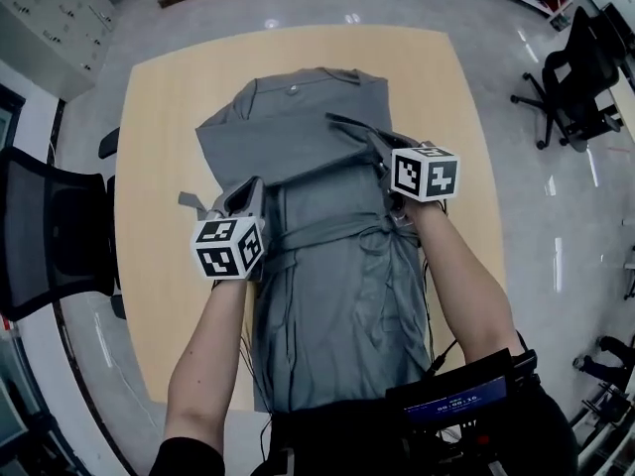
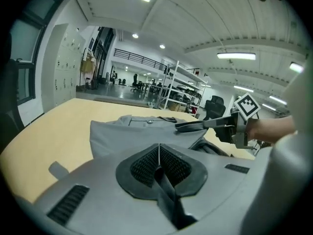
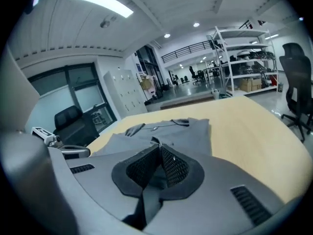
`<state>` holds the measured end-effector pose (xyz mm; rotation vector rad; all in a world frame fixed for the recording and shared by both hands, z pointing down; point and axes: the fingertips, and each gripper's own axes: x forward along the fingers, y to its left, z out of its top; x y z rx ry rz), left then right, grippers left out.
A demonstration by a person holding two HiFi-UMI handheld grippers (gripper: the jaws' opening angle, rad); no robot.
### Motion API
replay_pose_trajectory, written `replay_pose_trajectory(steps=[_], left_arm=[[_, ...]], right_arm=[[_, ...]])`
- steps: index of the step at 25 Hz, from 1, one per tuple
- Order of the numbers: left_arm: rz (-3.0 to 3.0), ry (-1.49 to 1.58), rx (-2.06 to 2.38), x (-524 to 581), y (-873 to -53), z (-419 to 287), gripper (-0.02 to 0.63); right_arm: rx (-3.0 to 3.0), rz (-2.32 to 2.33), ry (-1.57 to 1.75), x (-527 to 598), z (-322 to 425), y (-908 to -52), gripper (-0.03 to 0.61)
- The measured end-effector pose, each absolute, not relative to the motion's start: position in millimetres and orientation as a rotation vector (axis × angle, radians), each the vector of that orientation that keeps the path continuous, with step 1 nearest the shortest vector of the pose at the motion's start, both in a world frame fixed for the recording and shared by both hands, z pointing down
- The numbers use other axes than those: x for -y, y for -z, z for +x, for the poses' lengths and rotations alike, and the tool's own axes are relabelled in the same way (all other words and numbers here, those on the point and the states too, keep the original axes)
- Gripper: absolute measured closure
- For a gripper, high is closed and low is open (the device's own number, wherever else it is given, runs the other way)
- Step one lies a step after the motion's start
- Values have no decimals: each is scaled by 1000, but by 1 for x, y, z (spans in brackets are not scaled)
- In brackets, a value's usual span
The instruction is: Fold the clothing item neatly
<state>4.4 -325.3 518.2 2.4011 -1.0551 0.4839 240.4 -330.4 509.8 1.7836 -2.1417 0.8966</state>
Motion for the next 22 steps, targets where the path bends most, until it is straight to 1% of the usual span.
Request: replay_pose_trajectory(steps=[5, 9, 13, 19, 22], left_arm=[[2382, -541, 1082, 331, -534, 2, 614], [2379, -595, 1067, 333, -547, -5, 615], [2407, -631, 1002, 333, -558, -6, 614], [2430, -615, 912, 330, -565, -10, 615], [2438, -607, 915, 330, -562, -14, 615]], right_arm=[[2081, 1813, -1030, 313, 265, -540, 552], [2015, 1847, -1074, 301, 277, -552, 551], [1934, 1883, -999, 293, 285, -547, 546], [1841, 1936, -860, 286, 291, -519, 482], [1849, 1919, -831, 301, 293, -520, 476]])
